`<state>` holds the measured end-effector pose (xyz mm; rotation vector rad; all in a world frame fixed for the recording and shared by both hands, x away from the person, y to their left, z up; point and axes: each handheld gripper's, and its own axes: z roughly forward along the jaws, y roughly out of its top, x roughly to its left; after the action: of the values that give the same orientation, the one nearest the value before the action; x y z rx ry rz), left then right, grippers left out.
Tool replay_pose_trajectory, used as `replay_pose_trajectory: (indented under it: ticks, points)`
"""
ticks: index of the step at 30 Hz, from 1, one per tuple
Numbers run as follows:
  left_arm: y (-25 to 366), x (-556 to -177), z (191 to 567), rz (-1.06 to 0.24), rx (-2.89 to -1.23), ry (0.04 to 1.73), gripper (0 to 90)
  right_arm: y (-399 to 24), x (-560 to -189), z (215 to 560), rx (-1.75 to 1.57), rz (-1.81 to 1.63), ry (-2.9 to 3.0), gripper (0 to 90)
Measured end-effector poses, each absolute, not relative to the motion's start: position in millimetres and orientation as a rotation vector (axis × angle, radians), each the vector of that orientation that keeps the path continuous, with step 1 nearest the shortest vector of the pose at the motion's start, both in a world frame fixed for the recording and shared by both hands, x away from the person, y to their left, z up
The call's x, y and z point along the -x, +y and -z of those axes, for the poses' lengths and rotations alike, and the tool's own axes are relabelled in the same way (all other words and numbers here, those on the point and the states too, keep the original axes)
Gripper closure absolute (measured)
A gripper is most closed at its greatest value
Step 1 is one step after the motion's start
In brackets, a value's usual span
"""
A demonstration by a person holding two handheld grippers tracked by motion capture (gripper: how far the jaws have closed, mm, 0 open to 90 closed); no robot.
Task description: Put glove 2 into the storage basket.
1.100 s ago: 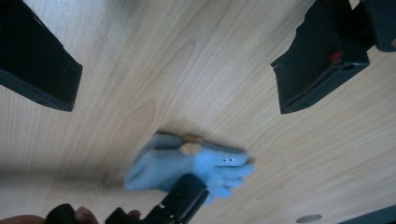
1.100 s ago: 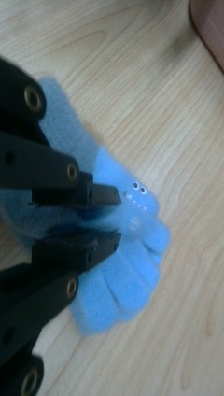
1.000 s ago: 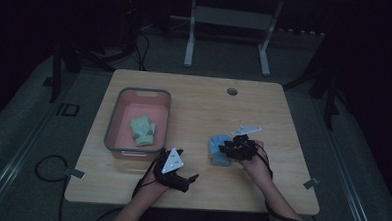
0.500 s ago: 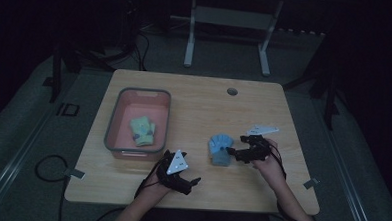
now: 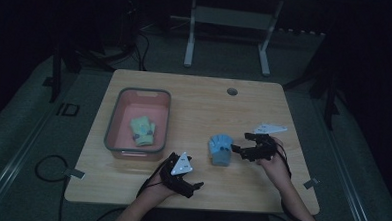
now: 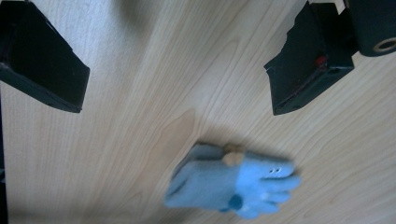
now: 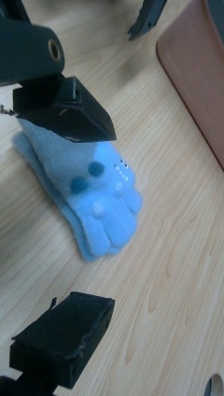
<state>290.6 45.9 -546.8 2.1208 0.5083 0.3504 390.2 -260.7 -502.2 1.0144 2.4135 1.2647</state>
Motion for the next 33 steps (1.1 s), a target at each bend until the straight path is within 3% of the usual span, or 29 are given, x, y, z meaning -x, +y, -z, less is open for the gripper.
replay_pose_trajectory:
  ticks: [11, 25, 30, 33]
  points:
    - [21, -300, 536, -0.362, -2.132, 0.354, 15.1, -260, -396, 500, -0.941, -1.285, 2.46, 14.5]
    - [-21, -330, 535, -0.43, -2.237, 0.199, 36.1, -250, -412, 503, -1.04, -1.398, 2.5, 12.6]
    - [-33, -340, 539, -0.464, -2.276, 0.163, 39.7, -243, -425, 513, -1.098, -1.272, 2.478, 29.9]
    - [-38, -344, 543, -0.482, -2.321, 0.131, 40.0, -240, -432, 521, -1.123, -1.246, 2.484, 32.1]
